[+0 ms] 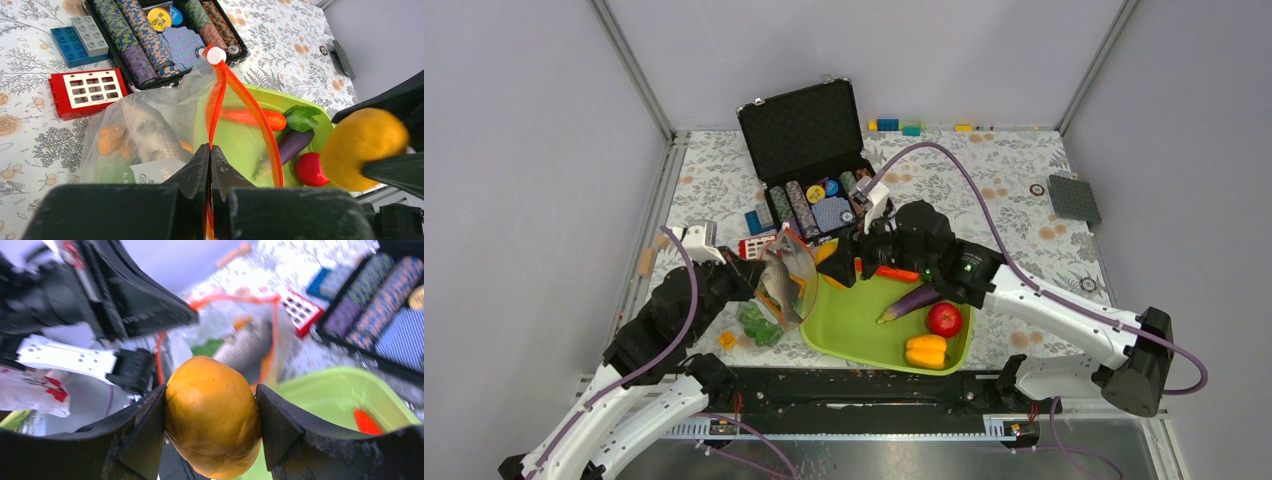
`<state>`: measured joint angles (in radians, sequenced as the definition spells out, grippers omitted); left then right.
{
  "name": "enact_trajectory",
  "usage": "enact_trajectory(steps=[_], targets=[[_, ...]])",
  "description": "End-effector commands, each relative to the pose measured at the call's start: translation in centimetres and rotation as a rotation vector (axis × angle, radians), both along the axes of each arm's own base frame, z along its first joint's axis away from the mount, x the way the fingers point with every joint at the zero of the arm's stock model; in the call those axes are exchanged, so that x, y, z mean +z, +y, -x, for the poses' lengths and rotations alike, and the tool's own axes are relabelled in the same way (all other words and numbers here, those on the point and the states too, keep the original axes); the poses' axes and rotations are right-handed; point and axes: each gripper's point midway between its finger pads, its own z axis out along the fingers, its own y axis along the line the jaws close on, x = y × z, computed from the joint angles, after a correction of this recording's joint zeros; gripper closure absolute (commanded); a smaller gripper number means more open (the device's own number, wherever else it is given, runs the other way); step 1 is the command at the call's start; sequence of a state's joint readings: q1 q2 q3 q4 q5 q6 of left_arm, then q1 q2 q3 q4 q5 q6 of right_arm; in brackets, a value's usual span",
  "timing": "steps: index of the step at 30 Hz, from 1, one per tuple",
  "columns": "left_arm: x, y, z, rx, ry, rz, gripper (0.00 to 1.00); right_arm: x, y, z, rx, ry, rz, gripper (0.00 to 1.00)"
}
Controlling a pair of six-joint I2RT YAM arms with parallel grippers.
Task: Place the food in the zip-top bag and seal the zipper
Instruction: Place the fake vegetable in the zipper food storage bag.
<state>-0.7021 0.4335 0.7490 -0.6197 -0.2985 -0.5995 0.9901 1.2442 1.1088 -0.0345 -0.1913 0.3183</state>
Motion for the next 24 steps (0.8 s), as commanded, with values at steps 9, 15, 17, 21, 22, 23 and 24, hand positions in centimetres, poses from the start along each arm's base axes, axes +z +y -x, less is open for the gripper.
enact_trajectory(steps=[9,15,17,21,22,23,24], targets=[[2.1,-0.7,-0.1,-0.032,-0.063,0.051,1.00,4.5,8.3,1.2,0.210,-0.018,-0.149,0.49],[2.1,-0.6,-0.1,-0.028,-0.066,0.053,1.00,2.5,8.1,0.2,0.154,-0.001,-0.054,0.08],[2.0,-0.7,-0.1,-0.030,-0.064,0.051,1.00,2.5,8.0,-0.2,0.135,-0.020,-0.042,0.01],[1.9,-0.6,-0.2,-0.025,-0.061,0.048,1.00,1.0,7.6,-0.2,0.129,-0.004,0.010,0.00],[2.0,-0.6,-0.2,-0.021,-0.062,0.046,1.00,0.7,7.5,-0.2,0.131,0.001,0.018,0.00],[2.0,-0.5,-0.2,-0.019,-0.064,0.045,1.00,0.4,7.4,-0.2,0.127,0.003,0.029,0.00],[2.1,-0.4,-0.2,-0.015,-0.065,0.044,1.00,0.1,7.2,-0.5,0.111,-0.001,0.041,0.00]])
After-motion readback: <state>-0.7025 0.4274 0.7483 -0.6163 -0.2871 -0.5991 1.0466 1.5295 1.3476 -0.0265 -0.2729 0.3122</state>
